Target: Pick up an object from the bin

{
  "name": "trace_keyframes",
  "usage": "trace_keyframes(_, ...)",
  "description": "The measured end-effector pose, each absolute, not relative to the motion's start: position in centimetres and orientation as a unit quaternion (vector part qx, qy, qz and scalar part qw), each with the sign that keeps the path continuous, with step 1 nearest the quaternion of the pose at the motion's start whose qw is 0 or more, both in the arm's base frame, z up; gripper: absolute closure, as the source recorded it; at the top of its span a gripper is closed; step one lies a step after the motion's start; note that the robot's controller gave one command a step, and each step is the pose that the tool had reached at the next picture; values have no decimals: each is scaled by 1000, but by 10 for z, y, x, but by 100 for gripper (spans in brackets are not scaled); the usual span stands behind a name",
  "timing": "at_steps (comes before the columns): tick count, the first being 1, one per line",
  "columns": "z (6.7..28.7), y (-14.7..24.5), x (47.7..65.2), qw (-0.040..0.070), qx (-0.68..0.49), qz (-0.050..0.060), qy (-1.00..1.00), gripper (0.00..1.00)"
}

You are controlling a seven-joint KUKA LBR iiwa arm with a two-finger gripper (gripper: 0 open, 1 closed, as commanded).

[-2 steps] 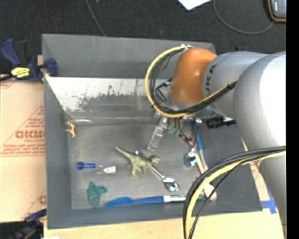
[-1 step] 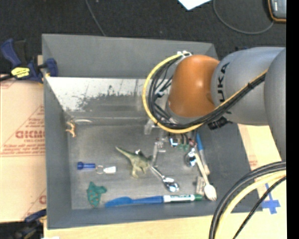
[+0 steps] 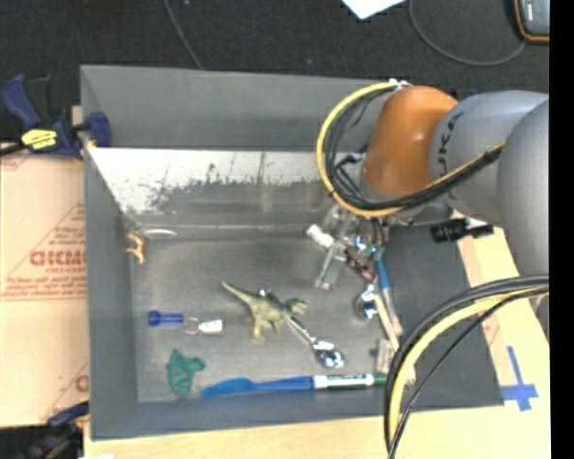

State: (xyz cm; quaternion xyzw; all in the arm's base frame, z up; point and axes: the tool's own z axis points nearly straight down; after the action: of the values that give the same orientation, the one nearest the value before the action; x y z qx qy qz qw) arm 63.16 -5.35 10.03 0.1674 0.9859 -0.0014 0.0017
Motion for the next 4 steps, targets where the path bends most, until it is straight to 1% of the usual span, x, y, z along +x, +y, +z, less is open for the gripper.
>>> trace_keyframes(1,70,32,540,5,112,2,994,0)
trace_keyframes(2,67,-19,634,-2,300,-3,954,100)
trace_keyframes(3,67,-19,633,-1,299,-3,954,100)
trace_keyframes(4,78,-20,632,-4,298,-4,955,100)
